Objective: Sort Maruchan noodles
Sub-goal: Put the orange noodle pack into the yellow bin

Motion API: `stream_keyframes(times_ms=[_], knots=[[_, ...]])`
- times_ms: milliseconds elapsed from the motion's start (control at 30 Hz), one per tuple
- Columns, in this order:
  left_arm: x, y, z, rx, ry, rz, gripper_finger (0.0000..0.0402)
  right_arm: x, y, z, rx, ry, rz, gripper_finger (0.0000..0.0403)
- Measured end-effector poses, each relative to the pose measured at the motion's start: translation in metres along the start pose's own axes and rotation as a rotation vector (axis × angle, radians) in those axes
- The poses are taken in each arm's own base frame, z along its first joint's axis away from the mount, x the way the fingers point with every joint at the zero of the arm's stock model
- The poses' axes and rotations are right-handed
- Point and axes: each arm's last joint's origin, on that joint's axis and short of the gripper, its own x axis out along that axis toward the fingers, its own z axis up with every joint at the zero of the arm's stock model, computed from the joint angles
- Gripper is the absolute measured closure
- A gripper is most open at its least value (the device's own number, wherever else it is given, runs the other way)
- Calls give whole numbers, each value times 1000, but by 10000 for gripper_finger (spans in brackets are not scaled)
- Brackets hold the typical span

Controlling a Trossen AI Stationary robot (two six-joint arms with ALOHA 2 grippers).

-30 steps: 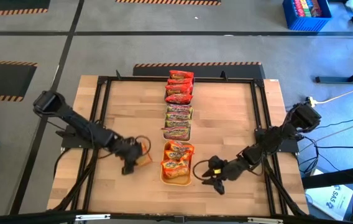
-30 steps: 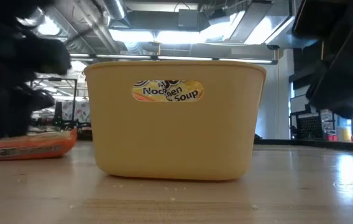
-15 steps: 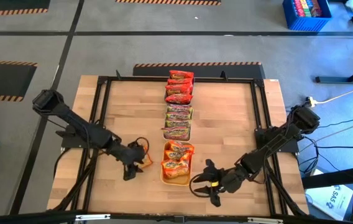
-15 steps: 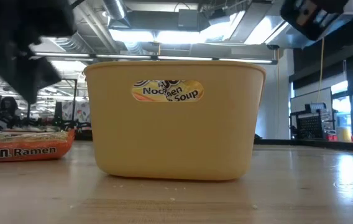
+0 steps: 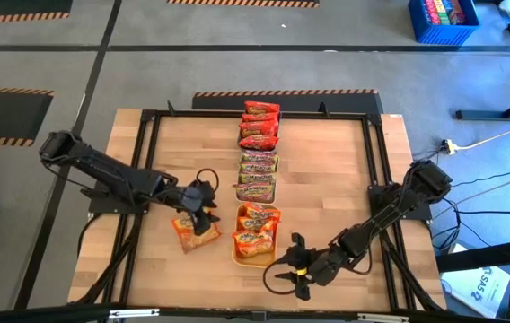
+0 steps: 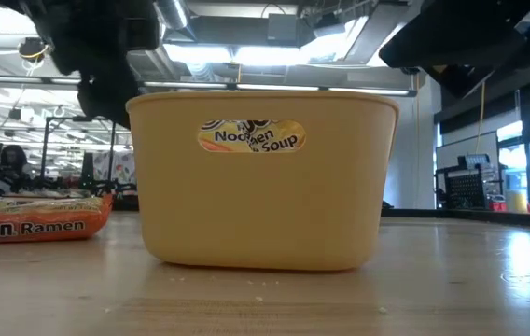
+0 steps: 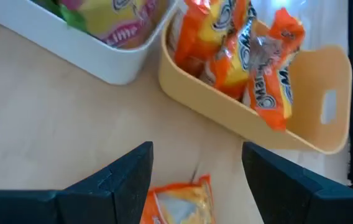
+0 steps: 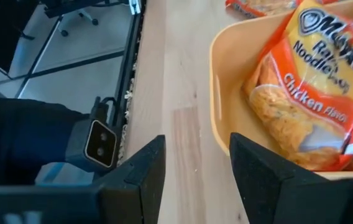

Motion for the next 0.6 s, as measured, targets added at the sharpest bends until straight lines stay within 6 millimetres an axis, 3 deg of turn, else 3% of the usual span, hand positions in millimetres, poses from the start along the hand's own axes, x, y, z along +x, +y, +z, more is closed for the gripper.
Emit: stream_keyframes(times_ms=[167,433,600], knots=[[-4,12,-2,25,106,8,163,0,0,1,-11,-17,-14,242],[-51,50,-20,-17,177,93,164,0,0,1,1,-22,-8,242],[-50,78,-40,-146,175,-18,164,0,0,2,-3,-39,-32,242]])
